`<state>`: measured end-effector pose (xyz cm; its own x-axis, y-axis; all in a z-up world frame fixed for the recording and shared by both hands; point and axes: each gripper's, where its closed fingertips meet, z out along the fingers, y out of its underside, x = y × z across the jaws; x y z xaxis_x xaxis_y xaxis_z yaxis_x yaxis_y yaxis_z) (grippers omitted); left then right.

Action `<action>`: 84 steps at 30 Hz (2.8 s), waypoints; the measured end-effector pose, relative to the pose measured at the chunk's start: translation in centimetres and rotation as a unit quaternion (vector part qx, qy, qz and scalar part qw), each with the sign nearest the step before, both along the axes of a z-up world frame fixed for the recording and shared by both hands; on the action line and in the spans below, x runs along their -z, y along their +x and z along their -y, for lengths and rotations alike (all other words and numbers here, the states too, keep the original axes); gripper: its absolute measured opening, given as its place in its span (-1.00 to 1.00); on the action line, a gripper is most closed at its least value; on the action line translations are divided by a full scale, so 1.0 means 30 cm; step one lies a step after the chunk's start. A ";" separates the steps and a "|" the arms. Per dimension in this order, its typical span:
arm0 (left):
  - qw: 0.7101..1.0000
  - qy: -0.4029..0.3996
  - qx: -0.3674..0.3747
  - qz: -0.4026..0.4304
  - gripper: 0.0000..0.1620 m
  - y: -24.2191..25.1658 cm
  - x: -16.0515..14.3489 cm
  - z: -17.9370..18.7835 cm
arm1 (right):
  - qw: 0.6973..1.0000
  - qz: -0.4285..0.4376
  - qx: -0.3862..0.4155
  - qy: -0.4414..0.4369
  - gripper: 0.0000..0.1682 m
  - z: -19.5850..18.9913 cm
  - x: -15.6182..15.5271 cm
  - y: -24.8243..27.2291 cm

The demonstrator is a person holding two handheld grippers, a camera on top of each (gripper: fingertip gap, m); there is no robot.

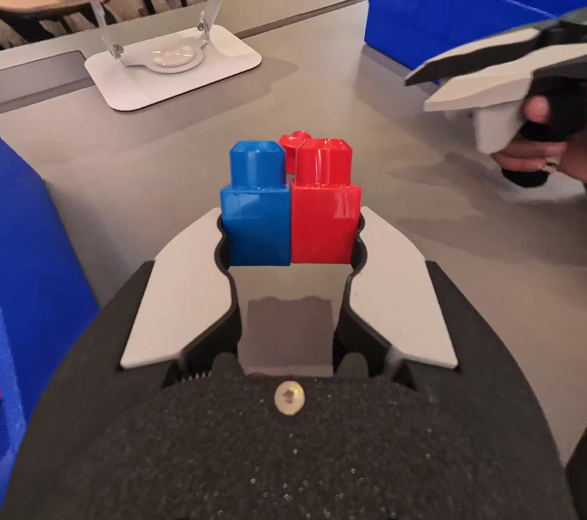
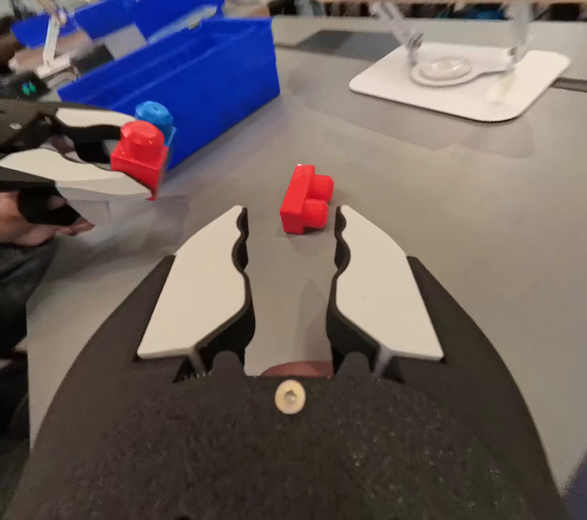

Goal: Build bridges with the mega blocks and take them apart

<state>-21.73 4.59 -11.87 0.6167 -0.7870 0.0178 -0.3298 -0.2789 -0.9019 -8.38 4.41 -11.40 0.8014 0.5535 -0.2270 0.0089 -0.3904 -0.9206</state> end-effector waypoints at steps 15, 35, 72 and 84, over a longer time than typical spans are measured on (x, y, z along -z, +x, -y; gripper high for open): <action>0.996 -0.063 0.057 0.029 -0.08 -0.011 0.076 0.104 | 0.845 0.368 -0.387 -0.017 -0.14 -0.145 0.010 -0.056; 0.987 -0.087 0.116 0.065 -0.08 0.149 0.003 -0.020 | 0.769 0.450 -0.454 -0.015 -0.24 -0.235 -0.007 -0.010; 0.969 0.032 0.241 0.050 -0.08 0.476 -0.091 -0.125 | 0.684 0.601 -0.399 -0.106 -0.23 -0.156 -0.197 0.102; 0.962 0.114 0.207 0.137 -0.08 0.384 -0.213 -0.166 | 0.900 -0.266 -0.202 -0.279 -0.06 -0.151 -0.380 0.023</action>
